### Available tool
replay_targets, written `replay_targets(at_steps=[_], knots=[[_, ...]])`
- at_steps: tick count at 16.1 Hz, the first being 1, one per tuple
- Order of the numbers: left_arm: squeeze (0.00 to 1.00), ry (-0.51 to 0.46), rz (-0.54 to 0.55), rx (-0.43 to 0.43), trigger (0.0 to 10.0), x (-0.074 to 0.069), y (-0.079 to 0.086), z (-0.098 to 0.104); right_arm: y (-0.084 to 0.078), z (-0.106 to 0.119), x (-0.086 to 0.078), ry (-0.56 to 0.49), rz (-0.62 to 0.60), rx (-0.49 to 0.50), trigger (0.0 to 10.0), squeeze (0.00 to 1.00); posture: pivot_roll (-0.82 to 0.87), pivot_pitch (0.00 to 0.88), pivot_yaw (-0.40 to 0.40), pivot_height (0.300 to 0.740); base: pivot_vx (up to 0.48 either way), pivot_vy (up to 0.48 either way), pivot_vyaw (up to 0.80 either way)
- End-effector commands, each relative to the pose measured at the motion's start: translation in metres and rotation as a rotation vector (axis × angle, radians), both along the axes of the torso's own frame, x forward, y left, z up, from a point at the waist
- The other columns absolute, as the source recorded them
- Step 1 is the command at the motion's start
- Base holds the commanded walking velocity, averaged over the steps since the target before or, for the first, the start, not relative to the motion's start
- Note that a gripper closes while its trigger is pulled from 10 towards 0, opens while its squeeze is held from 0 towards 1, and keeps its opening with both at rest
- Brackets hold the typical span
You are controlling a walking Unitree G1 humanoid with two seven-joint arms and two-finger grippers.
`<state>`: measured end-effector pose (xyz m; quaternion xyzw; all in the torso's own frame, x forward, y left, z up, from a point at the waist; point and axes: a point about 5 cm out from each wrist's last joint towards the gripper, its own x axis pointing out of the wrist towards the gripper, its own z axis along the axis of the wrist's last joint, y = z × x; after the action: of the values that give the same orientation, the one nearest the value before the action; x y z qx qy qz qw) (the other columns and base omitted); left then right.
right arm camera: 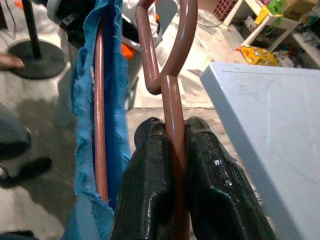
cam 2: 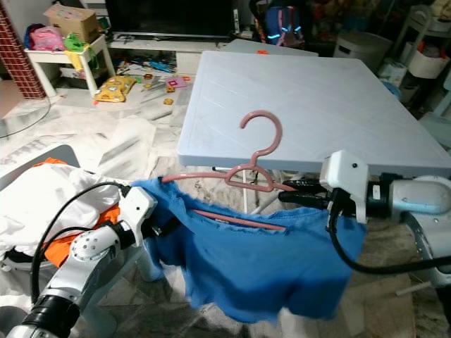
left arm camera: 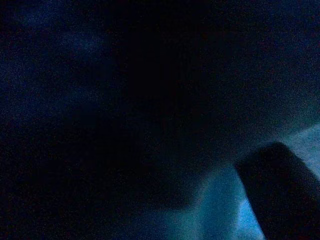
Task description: Hang hanger
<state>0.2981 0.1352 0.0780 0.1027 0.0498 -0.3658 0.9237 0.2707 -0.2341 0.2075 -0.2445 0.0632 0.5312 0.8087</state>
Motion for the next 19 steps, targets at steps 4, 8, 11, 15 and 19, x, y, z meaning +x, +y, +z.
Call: replay_targets(at_steps=[4, 8, 11, 15, 19], knots=[[0.0, -0.042, 0.01, -0.036, 0.0, 0.006, 0.005, 0.011, -0.002, -0.006, -0.004, 0.003, -0.001, -0.028, 0.0, 0.0, -0.21, 0.0, -0.031, 0.74, 0.0, 0.0, 0.0], [0.0, -0.08, 0.13, -0.151, 0.0, 0.006, 0.026, 0.028, -0.005, -0.024, 0.015, -0.043, -0.075, -0.041, 0.0, 0.0, -0.18, 0.0, -0.024, 0.74, 0.0, 0.0, 0.0], [0.0, -0.044, 0.234, -0.179, 0.0, 0.004, 0.047, 0.02, 0.003, -0.04, 0.035, -0.019, -0.092, 0.021, 0.0, 0.0, -0.16, 0.0, -0.015, 0.74, 0.0, 0.0, 0.0], [0.0, -0.077, 0.533, -0.177, 0.0, 0.015, 0.078, 0.025, 0.032, -0.063, 0.055, 0.036, -0.098, 0.113, 0.0, 0.0, -0.11, 0.0, -0.026, 0.74, 0.0, 0.0, 0.0], [0.0, -0.071, 0.712, -0.193, 0.0, 0.01, 0.1, 0.025, 0.024, -0.069, 0.054, 0.039, -0.165, 0.201, 0.0, 0.0, -0.09, 0.0, -0.038, 0.74, 0.0, 0.0, 0.0]])
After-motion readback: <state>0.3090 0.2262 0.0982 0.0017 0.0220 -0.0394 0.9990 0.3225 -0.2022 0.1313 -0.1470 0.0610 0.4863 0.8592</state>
